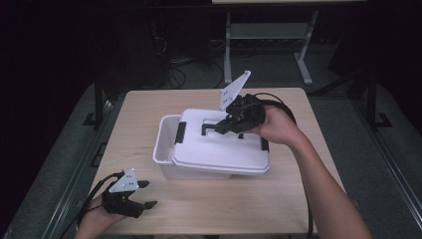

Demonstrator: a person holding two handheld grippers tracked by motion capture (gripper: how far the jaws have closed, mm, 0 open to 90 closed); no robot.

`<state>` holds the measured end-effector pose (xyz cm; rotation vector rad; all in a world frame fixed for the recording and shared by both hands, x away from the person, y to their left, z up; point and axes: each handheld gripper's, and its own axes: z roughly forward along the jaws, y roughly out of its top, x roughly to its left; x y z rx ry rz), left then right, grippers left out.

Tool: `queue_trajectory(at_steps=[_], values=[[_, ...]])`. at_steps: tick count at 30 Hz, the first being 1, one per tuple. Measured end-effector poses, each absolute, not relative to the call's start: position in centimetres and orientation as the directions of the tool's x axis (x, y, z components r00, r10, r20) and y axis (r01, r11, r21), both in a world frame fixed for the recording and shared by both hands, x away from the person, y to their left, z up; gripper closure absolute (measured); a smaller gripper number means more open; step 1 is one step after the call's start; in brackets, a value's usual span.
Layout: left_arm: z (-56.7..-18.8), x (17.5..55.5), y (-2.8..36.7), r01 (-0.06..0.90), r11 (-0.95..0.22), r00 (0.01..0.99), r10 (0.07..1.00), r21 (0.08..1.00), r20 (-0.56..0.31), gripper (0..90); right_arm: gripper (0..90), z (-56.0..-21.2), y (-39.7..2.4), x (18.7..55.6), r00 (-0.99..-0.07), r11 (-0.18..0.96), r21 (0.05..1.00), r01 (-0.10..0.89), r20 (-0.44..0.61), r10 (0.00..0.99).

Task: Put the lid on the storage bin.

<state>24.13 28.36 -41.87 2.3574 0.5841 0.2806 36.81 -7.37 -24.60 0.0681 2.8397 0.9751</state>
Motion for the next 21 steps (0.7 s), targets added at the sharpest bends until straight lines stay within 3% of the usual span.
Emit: queue_trajectory(at_steps=[21], values=[[-41.9,24.1,28.4,0.332,-0.667,0.876,0.48,0.667,0.043,29.8,83.8,-24.9,-4.7,38.3,-0.993,0.78,0.625,-0.007,-0.098,0.069]])
